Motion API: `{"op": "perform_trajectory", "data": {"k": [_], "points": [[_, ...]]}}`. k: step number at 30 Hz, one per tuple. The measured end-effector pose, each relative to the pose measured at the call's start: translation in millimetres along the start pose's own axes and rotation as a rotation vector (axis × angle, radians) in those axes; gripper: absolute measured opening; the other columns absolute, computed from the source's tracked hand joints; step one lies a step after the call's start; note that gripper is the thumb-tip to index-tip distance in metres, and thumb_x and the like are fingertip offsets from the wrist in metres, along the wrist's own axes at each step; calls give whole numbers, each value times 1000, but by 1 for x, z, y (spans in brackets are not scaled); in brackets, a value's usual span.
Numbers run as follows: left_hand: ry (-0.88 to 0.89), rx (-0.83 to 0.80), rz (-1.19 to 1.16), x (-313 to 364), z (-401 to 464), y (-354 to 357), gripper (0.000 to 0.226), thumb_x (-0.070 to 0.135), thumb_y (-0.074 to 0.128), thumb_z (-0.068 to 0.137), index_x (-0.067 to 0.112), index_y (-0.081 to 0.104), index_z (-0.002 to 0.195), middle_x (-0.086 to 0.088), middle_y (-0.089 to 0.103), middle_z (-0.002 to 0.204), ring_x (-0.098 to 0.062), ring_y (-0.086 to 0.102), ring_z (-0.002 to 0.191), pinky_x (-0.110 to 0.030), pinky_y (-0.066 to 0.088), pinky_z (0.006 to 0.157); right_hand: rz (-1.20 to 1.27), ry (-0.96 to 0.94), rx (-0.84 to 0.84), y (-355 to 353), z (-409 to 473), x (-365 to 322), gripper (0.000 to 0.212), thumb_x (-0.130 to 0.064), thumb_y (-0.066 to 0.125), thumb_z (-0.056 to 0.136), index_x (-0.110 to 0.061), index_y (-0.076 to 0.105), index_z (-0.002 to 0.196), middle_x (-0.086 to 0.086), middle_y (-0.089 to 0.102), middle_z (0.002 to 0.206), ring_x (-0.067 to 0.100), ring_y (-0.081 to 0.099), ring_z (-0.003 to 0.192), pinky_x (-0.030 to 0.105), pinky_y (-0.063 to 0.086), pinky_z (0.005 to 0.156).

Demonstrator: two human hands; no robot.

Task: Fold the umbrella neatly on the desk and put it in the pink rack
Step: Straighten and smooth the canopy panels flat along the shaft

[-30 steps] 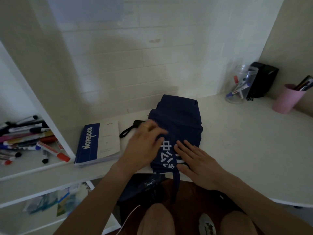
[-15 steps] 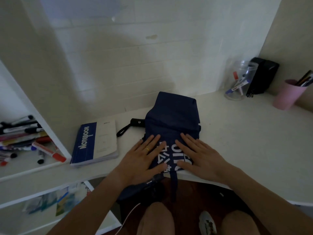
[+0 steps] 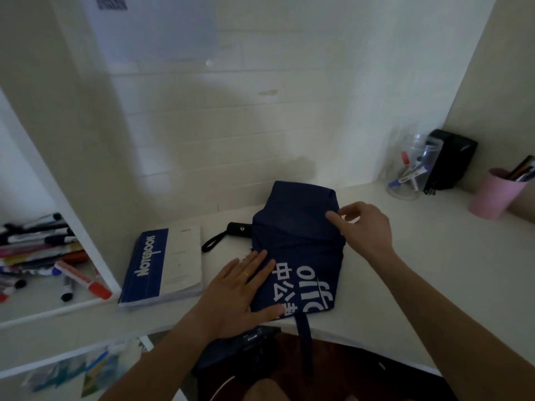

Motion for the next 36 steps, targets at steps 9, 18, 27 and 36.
{"op": "perform_trajectory", "data": {"k": [9, 18, 27, 36], "points": [[-7, 11, -20, 1, -2, -3, 95, 91, 15, 85, 38, -12, 159, 11, -20, 167, -5, -18, 153, -40, -1, 127, 717, 242, -218, 26, 30, -16, 41, -9, 84, 77, -4, 69, 115, 13, 73, 107, 26, 71, 93, 33, 61, 76], [11, 120, -40, 3, -5, -11, 89, 87, 26, 88, 35, 16, 159, 5, 4, 171, -14, 3, 157, -43, 9, 127, 425, -87, -340, -3, -75, 6, 13, -14, 81, 81, -6, 71, 85, 6, 76, 89, 17, 71, 82, 29, 57, 78], [-164, 310, -312, -5, -21, -17, 76, 85, 60, 73, 27, 60, 123, 8, 56, 113, -13, 46, 104, -32, 45, 90, 81, -278, -497, 22, -115, 39, 18, -12, 75, 87, -27, 71, 97, -11, 71, 101, -2, 65, 94, 13, 48, 83], [-613, 258, -1130, -14, -6, -27, 55, 71, 54, 89, 18, 66, 76, 1, 68, 81, -13, 64, 84, -28, 46, 75, 75, -232, -454, 21, -118, 31, 61, -63, 49, 87, -6, 59, 66, 4, 60, 70, 10, 56, 69, 25, 41, 65]]}}
Point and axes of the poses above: each hand's wrist, its own z-axis towards the middle knuckle, its own y-axis out of the palm, x = y × z, the point moved 7 cm from there along z, towards the middle knuckle
